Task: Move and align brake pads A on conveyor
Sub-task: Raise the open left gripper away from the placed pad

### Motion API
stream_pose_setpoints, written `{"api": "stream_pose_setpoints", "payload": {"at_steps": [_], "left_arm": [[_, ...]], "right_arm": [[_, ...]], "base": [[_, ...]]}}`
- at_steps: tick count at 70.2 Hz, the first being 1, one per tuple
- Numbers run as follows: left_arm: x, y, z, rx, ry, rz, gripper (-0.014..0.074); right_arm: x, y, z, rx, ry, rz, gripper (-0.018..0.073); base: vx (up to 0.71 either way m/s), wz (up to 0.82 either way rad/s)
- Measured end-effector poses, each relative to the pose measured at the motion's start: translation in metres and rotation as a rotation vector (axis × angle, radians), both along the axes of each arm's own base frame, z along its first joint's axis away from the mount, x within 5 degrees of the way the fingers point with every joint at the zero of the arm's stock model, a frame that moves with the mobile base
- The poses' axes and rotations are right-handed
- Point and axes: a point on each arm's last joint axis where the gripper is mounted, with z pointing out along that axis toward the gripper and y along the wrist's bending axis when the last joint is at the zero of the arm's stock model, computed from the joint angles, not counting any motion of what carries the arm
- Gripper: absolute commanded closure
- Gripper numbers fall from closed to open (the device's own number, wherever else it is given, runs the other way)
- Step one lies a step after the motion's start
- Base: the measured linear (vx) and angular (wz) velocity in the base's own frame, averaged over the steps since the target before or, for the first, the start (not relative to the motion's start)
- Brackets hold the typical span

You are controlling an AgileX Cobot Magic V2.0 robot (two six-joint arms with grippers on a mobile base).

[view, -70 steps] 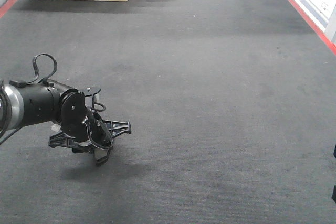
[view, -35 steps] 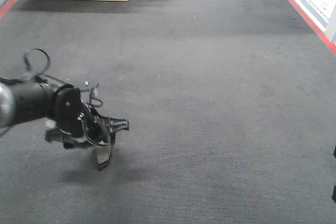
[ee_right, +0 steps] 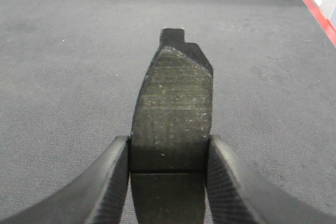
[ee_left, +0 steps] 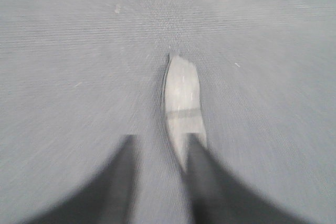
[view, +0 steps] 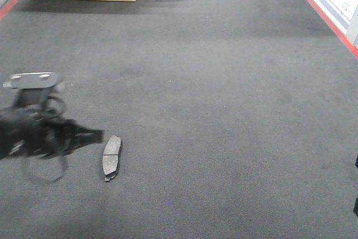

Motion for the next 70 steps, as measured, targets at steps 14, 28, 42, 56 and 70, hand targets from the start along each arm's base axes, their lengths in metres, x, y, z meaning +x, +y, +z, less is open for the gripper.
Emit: {"api": "stream_pose_setpoints", "payload": {"at_steps": [14, 28, 42, 56, 70], "left_arm": [[-0.047, 0.023, 0.017, -0.018, -0.124, -0.014, 0.0604], [-0.097, 0.049, 0.03, -0.029, -0.311, -0.03, 0.0604], [-0.146, 0.073, 0.032, -0.065, -0.526, -0.03, 0.0603], [-0.173, 0.085, 0.036, -0.126, -0.677, -0.02, 0.0603], [-0.18, 0.088, 0.038, -0.145, -0.723, -0.017, 0.0603]], "right_arm": [[0.0, 0.0, 0.0, 0.0, 0.0, 0.0, 0.0511], [0.0, 0.0, 0.0, 0.0, 0.0, 0.0, 0.0511], [0.0, 0.0, 0.0, 0.0, 0.001, 0.0, 0.0511], [0.0, 0.0, 0.0, 0.0, 0.001, 0.0, 0.0511], [0.0, 0.0, 0.0, 0.0, 0.001, 0.0, 0.0511]], "base": [[0.0, 0.0], [0.0, 0.0], [0.0, 0.0], [0.0, 0.0], [0.0, 0.0]]}}
